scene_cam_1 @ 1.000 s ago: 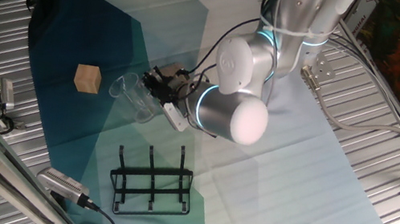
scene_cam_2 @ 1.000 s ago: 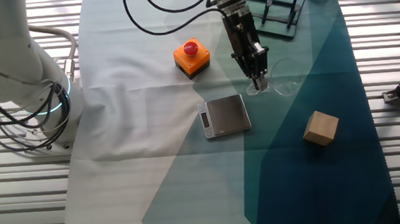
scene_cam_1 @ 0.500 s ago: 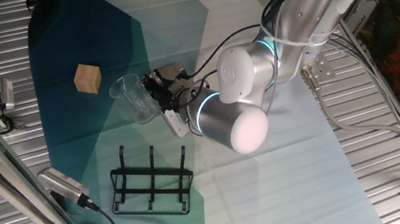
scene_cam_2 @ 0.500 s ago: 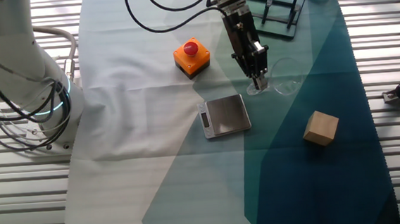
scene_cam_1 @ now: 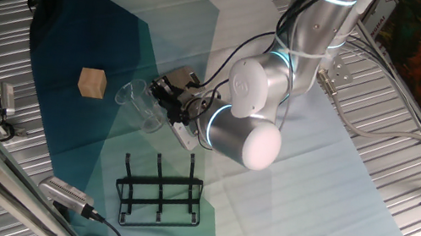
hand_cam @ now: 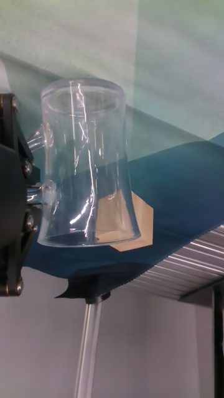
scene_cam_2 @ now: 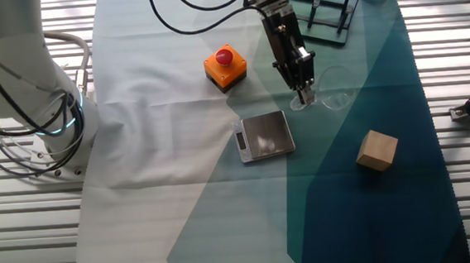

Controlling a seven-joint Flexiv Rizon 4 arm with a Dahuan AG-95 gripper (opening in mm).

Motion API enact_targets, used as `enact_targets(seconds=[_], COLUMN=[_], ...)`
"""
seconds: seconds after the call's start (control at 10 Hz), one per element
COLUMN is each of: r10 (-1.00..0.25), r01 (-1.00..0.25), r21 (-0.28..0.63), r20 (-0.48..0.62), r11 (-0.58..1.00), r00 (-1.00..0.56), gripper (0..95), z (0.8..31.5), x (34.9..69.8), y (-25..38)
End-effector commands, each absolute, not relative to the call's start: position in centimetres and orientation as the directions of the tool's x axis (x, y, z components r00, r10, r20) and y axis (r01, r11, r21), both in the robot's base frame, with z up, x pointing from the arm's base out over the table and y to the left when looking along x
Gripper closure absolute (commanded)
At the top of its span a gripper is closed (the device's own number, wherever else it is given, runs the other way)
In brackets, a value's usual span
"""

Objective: Take the cup off the cup rack

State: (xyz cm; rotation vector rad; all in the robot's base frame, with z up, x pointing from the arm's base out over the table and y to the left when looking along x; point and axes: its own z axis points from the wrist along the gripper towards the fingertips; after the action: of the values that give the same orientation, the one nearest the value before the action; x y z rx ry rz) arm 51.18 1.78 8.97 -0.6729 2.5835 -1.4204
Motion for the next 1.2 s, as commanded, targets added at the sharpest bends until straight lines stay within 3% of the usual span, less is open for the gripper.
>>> enact_targets(seconds=[0.1, 0.9, 1.0, 1.2], r10=[-0.437, -0.416, -0.415, -0.412], r01=[-0.332, -0.334, -0.335, -0.334], r21=[-0.822, -0.815, -0.815, -0.817], r20=[0.114, 0.126, 0.13, 0.132], r11=[0.462, 0.474, 0.472, 0.47], r00=[-0.892, -0.9, -0.901, -0.902], gripper=[95.0, 95.0, 76.0, 76.0], z=[8.98, 9.19, 9.17, 9.15], x=[51.16, 51.31, 51.31, 51.33], y=[1.8, 1.91, 1.94, 2.0])
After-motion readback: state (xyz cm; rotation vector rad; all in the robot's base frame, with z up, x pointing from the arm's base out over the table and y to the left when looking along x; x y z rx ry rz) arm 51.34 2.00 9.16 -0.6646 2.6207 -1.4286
